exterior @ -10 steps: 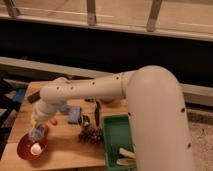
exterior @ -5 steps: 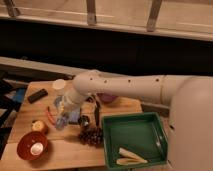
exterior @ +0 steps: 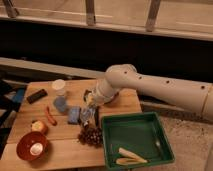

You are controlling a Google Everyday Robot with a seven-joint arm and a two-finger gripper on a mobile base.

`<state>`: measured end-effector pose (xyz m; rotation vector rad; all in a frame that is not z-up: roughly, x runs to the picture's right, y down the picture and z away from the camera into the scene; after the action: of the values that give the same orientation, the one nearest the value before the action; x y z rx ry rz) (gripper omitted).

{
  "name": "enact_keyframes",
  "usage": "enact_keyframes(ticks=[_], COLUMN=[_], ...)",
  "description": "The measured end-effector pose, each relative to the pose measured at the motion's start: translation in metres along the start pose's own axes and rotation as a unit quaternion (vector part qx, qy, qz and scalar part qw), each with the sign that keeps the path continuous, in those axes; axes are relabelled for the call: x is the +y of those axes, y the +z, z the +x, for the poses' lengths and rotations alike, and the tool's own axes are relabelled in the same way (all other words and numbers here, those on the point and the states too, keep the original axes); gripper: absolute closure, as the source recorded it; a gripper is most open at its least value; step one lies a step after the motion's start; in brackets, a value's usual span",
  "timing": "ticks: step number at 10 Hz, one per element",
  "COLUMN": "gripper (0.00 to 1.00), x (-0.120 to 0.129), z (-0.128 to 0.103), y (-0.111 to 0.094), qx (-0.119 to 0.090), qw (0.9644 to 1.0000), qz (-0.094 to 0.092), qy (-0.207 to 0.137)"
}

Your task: Wipe purple bowl with towel

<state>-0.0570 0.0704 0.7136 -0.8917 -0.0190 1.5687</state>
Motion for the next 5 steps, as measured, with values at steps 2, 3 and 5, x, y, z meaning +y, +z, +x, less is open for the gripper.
enact_keyframes(ticks=[2, 3, 5], gripper=[1.00, 1.00, 1.00], x=[0.0011, 0.0010, 0.0022], z=[-0.0003, 0.0002, -0.0029], y=[0.0006, 0.0010, 0.0036], qx=[0.000, 0.001, -0.007], qw=[1.0000, 1.0000, 0.9998], qz=[0.000, 0.001, 0.021], qy=[-0.001, -0.001, -0.004])
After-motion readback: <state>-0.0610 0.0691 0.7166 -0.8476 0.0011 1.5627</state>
